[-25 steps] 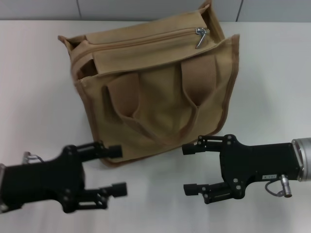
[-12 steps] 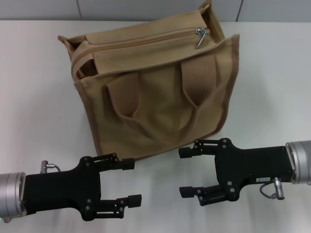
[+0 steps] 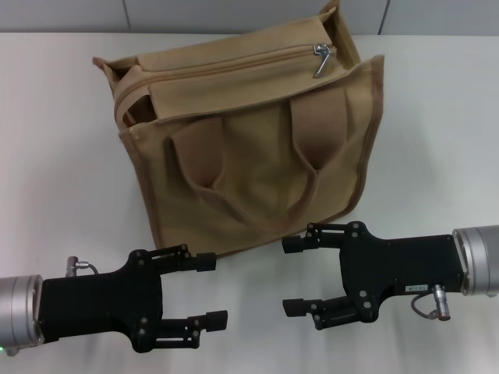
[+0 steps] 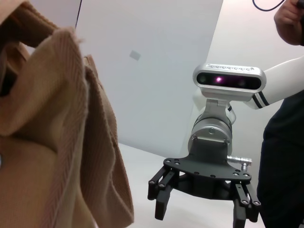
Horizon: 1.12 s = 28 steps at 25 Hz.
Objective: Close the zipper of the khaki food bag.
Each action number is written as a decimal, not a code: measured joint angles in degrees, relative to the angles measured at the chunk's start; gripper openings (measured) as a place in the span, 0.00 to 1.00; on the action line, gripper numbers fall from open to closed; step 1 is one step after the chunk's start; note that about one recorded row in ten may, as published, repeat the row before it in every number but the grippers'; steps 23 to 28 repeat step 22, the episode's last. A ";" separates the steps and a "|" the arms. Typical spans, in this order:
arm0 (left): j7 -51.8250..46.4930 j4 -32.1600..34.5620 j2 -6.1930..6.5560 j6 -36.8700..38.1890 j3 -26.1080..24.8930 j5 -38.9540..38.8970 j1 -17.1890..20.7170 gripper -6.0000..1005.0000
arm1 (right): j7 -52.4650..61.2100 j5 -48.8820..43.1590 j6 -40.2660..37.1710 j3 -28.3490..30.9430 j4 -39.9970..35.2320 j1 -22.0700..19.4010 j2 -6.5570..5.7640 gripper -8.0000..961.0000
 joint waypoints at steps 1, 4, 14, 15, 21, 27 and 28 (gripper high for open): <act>0.00 0.00 0.00 0.00 0.00 0.00 0.00 0.79 | 0.00 0.03 0.01 0.00 0.02 0.01 0.00 0.85; 0.00 0.00 0.02 0.13 0.21 0.07 0.00 0.79 | 0.00 0.10 0.01 0.00 0.06 0.02 0.00 0.85; 0.00 0.00 0.10 -0.02 0.56 0.09 -0.09 0.79 | 0.12 0.20 -0.21 0.14 0.06 0.13 0.00 0.85; 0.00 0.00 0.10 -0.02 0.56 0.09 -0.09 0.79 | 0.13 0.20 -0.22 0.16 0.06 0.13 0.00 0.85; 0.00 0.00 0.10 -0.06 0.63 0.14 -0.09 0.79 | 0.19 0.20 -0.19 0.19 0.06 0.13 0.00 0.85; 0.00 0.00 0.10 -0.07 0.63 0.15 -0.09 0.79 | 0.24 0.20 -0.18 0.17 0.06 0.18 -0.01 0.85; 0.00 0.00 0.10 -0.07 0.63 0.15 -0.09 0.79 | 0.24 0.20 -0.18 0.17 0.06 0.18 -0.01 0.85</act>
